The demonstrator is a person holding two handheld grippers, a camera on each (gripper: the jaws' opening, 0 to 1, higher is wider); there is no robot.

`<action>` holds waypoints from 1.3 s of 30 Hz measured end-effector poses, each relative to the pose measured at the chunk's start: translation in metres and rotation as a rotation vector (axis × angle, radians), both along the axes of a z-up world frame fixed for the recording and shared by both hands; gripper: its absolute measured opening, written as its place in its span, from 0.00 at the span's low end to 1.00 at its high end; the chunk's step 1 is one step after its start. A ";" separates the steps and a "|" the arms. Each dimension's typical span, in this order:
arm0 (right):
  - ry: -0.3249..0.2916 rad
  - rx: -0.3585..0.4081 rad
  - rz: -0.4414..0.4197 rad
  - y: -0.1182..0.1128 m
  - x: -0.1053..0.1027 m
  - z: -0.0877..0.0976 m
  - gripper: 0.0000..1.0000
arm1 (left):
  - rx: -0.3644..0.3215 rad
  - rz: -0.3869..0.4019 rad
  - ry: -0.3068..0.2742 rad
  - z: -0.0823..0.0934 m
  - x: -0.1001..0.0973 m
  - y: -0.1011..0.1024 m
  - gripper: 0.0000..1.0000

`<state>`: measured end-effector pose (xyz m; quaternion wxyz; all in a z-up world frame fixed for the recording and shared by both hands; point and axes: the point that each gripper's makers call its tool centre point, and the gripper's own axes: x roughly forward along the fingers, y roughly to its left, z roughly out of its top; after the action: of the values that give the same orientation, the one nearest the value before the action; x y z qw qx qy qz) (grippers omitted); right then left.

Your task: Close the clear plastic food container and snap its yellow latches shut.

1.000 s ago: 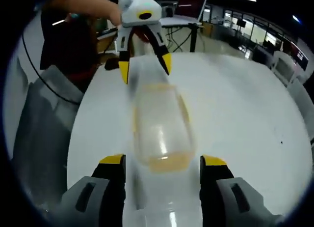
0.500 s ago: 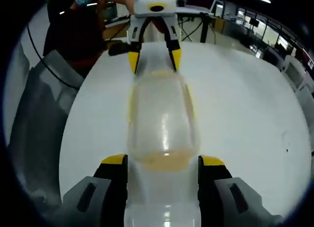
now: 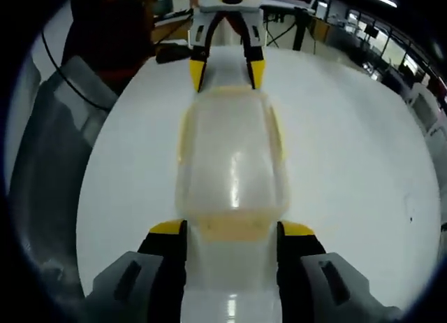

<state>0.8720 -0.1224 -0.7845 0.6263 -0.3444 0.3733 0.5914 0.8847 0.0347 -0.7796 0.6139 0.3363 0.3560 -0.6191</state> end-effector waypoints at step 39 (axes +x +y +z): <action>-0.020 -0.006 0.043 0.005 -0.003 -0.001 0.36 | 0.015 -0.020 -0.049 -0.002 -0.002 0.006 0.33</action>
<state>0.8689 -0.1174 -0.7860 0.6164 -0.3601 0.3612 0.5999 0.8827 0.0407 -0.7821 0.6138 0.3596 0.3422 -0.6139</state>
